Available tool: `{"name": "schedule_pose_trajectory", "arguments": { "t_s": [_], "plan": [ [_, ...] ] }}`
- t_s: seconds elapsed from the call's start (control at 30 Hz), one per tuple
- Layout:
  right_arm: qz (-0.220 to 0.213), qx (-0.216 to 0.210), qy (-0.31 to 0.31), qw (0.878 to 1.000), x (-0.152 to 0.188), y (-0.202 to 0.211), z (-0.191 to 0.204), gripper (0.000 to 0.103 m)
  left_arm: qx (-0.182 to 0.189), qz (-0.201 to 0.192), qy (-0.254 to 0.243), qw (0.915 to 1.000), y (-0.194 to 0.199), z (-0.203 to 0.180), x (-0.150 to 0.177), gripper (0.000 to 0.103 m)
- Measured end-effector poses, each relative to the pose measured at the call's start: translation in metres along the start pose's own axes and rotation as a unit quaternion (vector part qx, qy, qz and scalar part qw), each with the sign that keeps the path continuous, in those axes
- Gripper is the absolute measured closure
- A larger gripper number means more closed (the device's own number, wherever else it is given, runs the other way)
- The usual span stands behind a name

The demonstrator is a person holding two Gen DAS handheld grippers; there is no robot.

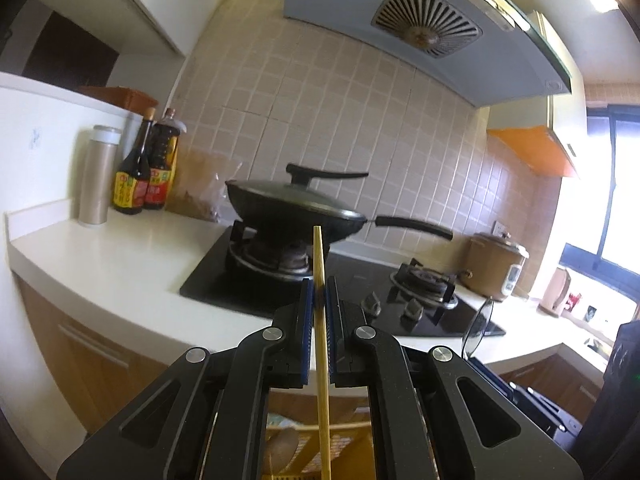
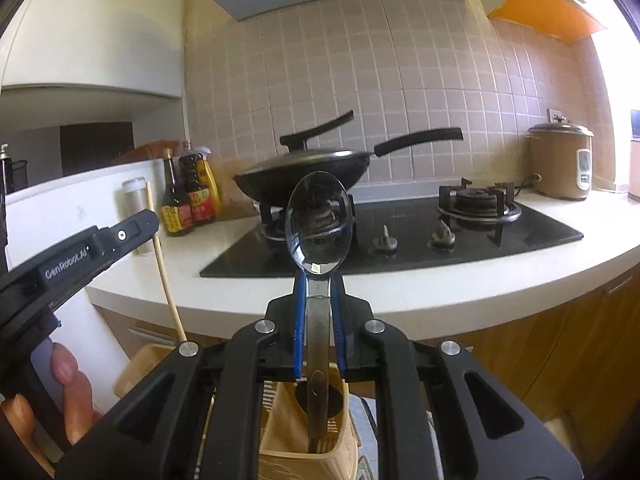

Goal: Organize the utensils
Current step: 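Open both grippers to drop the chopstick and spoon into the basket, then grasp a clear plastic spoon with the left gripper while the right gripper grasps another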

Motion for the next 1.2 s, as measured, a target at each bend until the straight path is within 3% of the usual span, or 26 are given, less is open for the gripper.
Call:
{"name": "schedule_pose_trajectory", "arguments": {
  "t_s": [0.2,0.27,0.37,0.5,0.6,0.67,0.77,0.9,0.97,1.1,1.2],
  "plan": [
    [0.02,-0.01,-0.003,1.0,0.017,0.01,0.002,0.092,0.015,0.025,-0.008,0.9995,0.005,0.007,0.023,0.098],
    [0.03,-0.022,-0.006,0.999,0.021,0.016,0.006,0.091,0.02,0.031,-0.013,0.9992,0.015,0.012,0.026,0.09],
    [0.04,-0.032,-0.008,0.999,0.024,0.03,0.01,0.076,0.029,0.033,-0.009,0.999,0.035,0.021,0.024,0.074],
    [0.061,-0.034,-0.012,0.997,0.031,0.058,0.016,0.074,0.04,0.045,-0.002,0.9982,0.069,0.032,0.021,0.07],
    [0.094,-0.038,-0.012,0.995,0.043,0.079,0.023,0.074,0.045,0.076,-0.011,0.996,0.096,0.041,0.028,0.066],
    [0.139,-0.039,-0.006,0.99,0.059,0.089,0.03,0.074,0.045,0.107,-0.021,0.993,0.106,0.045,0.038,0.064],
    [0.225,-0.05,-0.016,0.973,0.092,0.092,0.039,0.074,0.054,0.184,-0.025,0.9811,0.114,0.053,0.067,0.065],
    [0.346,-0.067,-0.058,0.934,0.145,0.086,0.046,0.074,0.076,0.32,-0.017,0.9442,0.11,0.061,0.13,0.066],
    [0.388,-0.063,-0.071,0.917,0.17,0.081,0.045,0.074,0.083,0.373,-0.019,0.924,0.106,0.064,0.163,0.075],
    [0.432,-0.058,-0.104,0.894,0.203,0.069,0.039,0.074,0.101,0.44,-0.008,0.8925,0.098,0.066,0.21,0.077],
    [0.446,-0.051,-0.132,0.884,0.219,0.059,0.031,0.074,0.105,0.456,-0.003,0.8836,0.09,0.067,0.224,0.077]
  ]
}}
Point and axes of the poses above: each gripper's, at about its wrist camera, not at the fingertips, and y roughly against the way its jaws point, z to its left, x to its underside, the point moved 10 cm from there along -y, roughly the way its jaws point, and after that the axes turned 5 degrees about -x, right-handed, at the moved point
